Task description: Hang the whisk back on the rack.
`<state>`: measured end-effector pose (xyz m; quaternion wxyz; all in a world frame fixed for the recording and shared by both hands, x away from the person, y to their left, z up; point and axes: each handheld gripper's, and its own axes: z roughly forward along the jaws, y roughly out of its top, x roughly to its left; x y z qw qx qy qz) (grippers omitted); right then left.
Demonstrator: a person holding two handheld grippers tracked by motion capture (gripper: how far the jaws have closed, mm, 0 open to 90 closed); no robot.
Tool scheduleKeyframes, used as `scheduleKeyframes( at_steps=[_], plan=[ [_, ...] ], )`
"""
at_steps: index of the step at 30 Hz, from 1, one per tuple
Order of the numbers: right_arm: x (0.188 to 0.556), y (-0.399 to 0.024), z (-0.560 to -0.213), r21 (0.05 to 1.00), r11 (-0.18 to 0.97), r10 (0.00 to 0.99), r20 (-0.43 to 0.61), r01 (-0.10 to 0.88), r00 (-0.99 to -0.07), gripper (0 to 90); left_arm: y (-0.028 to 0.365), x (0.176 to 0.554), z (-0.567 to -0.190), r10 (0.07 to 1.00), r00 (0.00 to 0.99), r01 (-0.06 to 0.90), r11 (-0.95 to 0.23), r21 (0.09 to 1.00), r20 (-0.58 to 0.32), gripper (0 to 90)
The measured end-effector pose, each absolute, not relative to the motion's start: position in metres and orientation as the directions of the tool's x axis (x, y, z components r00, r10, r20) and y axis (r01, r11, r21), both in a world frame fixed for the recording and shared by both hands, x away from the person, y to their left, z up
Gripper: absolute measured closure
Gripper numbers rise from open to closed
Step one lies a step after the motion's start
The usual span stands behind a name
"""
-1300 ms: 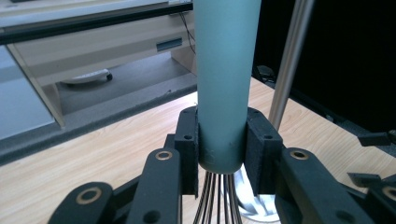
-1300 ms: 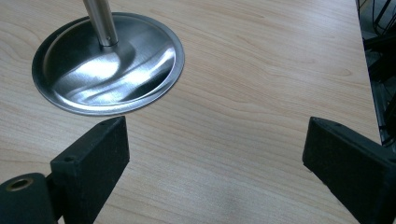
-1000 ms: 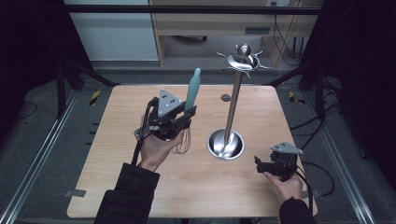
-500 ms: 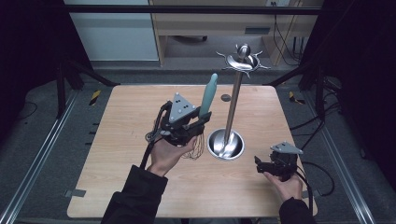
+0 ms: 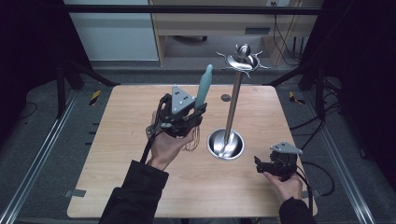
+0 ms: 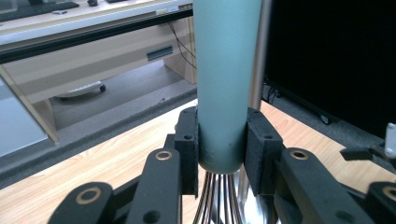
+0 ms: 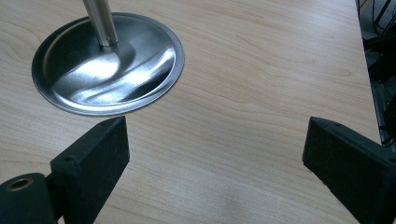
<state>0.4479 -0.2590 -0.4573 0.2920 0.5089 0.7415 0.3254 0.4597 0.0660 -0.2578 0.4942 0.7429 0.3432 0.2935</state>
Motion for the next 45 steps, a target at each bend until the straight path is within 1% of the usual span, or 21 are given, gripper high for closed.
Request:
scheduleKeyframes(
  at_steps=[10,14,21,24,26,28,29,34,45],
  plan=[
    [0.449,-0.260,-0.457,0.779,0.270,0.945,-0.101,0.566,-0.312,7.5,0.060,0.490,-0.250,0.827,0.555,0.246,-0.267,0.932,0.090,69.2],
    [0.449,-0.260,-0.458,0.781,0.260,0.947,-0.091,0.568,-0.309,7.4,0.057,0.502,-0.248,0.822,0.563,0.248,-0.265,0.932,0.084,69.2],
    [0.448,-0.260,-0.457,0.782,0.266,0.945,-0.095,0.564,-0.313,7.4,0.056,0.521,-0.254,0.836,0.544,0.269,-0.264,0.926,0.080,69.3],
    [0.448,-0.260,-0.457,0.780,0.263,0.946,-0.093,0.567,-0.310,7.4,0.056,0.527,-0.256,0.836,0.542,0.258,-0.260,0.931,0.083,69.3],
    [0.448,-0.260,-0.458,0.780,0.261,0.947,-0.092,0.569,-0.309,7.4,0.055,0.529,-0.257,0.832,0.551,0.273,-0.253,0.928,0.065,69.3],
    [0.448,-0.260,-0.457,0.780,0.263,0.946,-0.093,0.567,-0.311,7.4,0.054,0.532,-0.258,0.839,0.537,0.256,-0.265,0.930,0.091,69.3],
    [0.448,-0.260,-0.457,0.780,0.261,0.947,-0.092,0.568,-0.309,7.4,0.053,0.532,-0.258,0.835,0.544,0.263,-0.258,0.930,0.077,69.3],
    [0.448,-0.260,-0.457,0.782,0.265,0.945,-0.095,0.564,-0.313,7.4,0.051,0.533,-0.256,0.831,0.549,0.239,-0.256,0.937,0.087,69.3],
    [0.448,-0.261,-0.457,0.782,0.265,0.945,-0.095,0.564,-0.312,7.4,0.043,0.533,-0.253,0.831,0.548,0.256,-0.275,0.927,0.095,69.3]
  ],
)
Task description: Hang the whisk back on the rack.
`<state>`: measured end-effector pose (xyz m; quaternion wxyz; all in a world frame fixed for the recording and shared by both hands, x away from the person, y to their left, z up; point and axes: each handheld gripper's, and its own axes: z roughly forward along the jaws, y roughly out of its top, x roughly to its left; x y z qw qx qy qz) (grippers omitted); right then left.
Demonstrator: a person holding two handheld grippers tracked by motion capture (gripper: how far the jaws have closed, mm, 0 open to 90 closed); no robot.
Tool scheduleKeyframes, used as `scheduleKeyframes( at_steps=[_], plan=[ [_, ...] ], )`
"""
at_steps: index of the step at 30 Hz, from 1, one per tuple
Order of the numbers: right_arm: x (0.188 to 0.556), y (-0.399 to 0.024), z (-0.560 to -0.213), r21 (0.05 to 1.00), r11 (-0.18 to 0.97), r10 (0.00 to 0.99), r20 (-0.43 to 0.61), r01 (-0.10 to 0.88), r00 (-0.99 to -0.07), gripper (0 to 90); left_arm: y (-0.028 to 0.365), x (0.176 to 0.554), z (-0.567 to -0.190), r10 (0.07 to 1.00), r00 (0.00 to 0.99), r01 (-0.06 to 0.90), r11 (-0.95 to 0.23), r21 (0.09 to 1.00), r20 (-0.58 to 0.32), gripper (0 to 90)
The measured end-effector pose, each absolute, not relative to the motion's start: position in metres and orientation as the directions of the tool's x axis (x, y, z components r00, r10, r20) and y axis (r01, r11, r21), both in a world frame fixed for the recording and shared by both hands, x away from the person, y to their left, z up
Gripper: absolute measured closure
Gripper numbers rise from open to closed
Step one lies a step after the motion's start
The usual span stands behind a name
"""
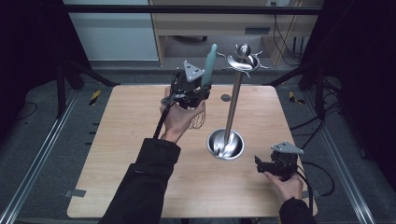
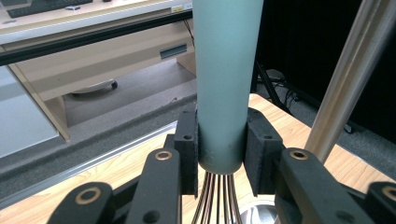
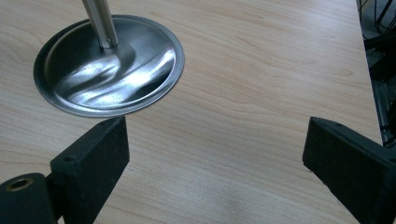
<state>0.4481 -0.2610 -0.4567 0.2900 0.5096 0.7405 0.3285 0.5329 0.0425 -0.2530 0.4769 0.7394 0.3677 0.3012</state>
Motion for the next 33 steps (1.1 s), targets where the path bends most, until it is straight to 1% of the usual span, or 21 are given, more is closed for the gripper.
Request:
scheduleKeyframes(
  at_steps=[6,15,20,21,22,26,27,30,33],
  plan=[
    [0.448,-0.260,-0.457,0.783,0.263,0.945,-0.094,0.563,-0.312,7.4,0.041,0.535,-0.256,0.830,0.551,0.264,-0.280,0.923,0.094,69.2],
    [0.448,-0.261,-0.457,0.783,0.264,0.945,-0.094,0.563,-0.313,7.4,0.033,0.532,-0.257,0.817,0.566,0.248,-0.297,0.922,0.111,69.2],
    [0.448,-0.261,-0.457,0.782,0.263,0.945,-0.091,0.565,-0.314,7.4,0.028,0.530,-0.259,0.812,0.575,0.242,-0.288,0.926,0.102,69.2],
    [0.448,-0.261,-0.457,0.782,0.264,0.945,-0.092,0.564,-0.314,7.4,0.027,0.530,-0.259,0.811,0.575,0.230,-0.292,0.928,0.112,69.2],
    [0.448,-0.261,-0.457,0.782,0.263,0.945,-0.091,0.565,-0.315,7.4,0.026,0.529,-0.260,0.810,0.577,0.240,-0.289,0.927,0.103,69.2],
    [0.448,-0.261,-0.457,0.783,0.264,0.945,-0.092,0.564,-0.314,7.4,0.024,0.529,-0.261,0.810,0.578,0.235,-0.284,0.930,0.101,69.1],
    [0.448,-0.261,-0.457,0.783,0.263,0.945,-0.092,0.563,-0.313,7.4,0.025,0.530,-0.262,0.815,0.569,0.224,-0.285,0.932,0.113,69.2],
    [0.448,-0.261,-0.457,0.783,0.264,0.945,-0.092,0.564,-0.315,7.4,0.023,0.530,-0.264,0.810,0.580,0.228,-0.265,0.937,0.088,69.1],
    [0.448,-0.260,-0.457,0.783,0.263,0.945,-0.090,0.564,-0.315,7.4,0.021,0.532,-0.268,0.813,0.576,0.228,-0.264,0.937,0.089,69.1]
  ],
)
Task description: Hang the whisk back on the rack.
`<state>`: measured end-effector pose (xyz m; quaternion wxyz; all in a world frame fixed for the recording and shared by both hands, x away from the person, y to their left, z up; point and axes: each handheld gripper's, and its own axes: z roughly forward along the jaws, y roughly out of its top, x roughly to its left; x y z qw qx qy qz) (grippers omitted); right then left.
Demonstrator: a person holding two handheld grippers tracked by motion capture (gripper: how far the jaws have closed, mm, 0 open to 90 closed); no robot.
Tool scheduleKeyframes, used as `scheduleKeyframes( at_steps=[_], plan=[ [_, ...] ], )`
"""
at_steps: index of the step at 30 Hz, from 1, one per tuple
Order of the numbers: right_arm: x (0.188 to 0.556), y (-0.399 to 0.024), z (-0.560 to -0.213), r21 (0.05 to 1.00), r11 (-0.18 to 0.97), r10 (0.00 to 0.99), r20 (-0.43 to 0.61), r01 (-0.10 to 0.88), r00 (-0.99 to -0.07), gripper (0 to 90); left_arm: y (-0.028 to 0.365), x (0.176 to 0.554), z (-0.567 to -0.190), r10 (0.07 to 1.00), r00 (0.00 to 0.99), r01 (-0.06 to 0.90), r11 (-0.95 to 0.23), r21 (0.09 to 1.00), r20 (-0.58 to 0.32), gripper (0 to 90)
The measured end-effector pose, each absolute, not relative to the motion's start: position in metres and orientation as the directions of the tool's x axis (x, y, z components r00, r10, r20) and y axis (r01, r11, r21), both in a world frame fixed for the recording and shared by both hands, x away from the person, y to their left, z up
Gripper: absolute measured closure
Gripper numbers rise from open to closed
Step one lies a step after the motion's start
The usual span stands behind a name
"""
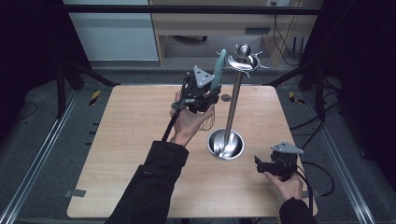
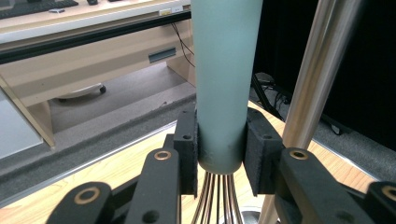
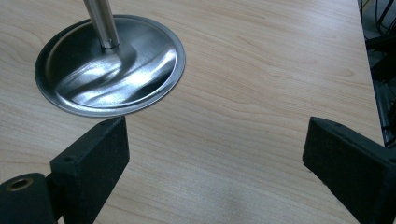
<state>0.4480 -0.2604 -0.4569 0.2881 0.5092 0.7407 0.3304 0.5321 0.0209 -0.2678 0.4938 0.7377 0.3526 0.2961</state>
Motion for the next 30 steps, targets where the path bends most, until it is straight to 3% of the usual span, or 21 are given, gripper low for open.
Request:
scheduleKeyframes(
  at_steps=[30],
  plan=[
    [0.449,-0.259,-0.458,0.776,0.275,0.942,-0.099,0.568,-0.321,7.4,0.015,0.537,-0.281,0.811,0.577,0.167,-0.236,0.957,0.099,65.9]
  ],
)
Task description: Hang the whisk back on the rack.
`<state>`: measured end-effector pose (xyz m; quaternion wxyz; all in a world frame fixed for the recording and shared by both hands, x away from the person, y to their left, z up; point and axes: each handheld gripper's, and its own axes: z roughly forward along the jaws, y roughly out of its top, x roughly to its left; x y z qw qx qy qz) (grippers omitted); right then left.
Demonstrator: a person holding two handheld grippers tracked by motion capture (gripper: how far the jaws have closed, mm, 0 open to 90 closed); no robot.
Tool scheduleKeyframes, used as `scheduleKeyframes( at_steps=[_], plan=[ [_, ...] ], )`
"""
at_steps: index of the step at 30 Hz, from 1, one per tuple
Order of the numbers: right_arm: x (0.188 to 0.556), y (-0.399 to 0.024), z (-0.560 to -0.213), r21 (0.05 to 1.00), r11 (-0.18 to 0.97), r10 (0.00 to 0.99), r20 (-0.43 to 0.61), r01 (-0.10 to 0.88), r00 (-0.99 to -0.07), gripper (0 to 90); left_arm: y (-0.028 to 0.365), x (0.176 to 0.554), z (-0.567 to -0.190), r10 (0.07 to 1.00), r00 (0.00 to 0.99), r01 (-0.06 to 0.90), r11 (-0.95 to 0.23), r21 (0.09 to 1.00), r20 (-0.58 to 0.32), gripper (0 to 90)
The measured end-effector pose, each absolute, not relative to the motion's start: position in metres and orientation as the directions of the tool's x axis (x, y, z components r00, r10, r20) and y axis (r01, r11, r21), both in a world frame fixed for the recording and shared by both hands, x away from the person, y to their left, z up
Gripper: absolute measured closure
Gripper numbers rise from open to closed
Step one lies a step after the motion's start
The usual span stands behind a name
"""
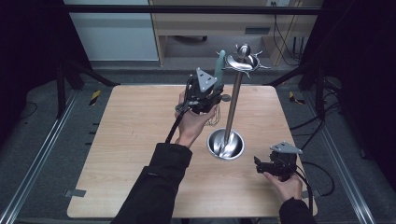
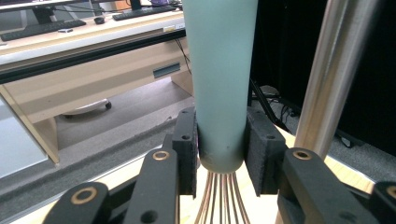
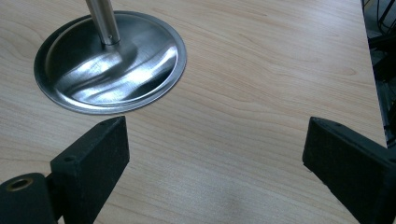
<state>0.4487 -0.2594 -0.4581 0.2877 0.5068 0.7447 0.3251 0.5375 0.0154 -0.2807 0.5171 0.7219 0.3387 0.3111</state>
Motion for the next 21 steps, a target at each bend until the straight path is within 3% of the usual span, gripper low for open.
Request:
scheduleKeyframes(
  at_steps=[1,13,21],
  plan=[
    [0.449,-0.259,-0.458,0.774,0.276,0.942,-0.101,0.569,-0.320,7.4,0.018,0.536,-0.281,0.800,0.595,0.179,-0.225,0.958,0.077,60.9],
    [0.449,-0.260,-0.458,0.774,0.275,0.944,-0.103,0.570,-0.315,7.4,0.050,0.515,-0.291,0.784,0.616,0.200,-0.246,0.948,0.074,47.1],
    [0.448,-0.260,-0.458,0.774,0.274,0.944,-0.102,0.570,-0.315,7.4,0.076,0.495,-0.314,0.768,0.637,0.242,-0.282,0.928,0.068,44.6]
  ],
)
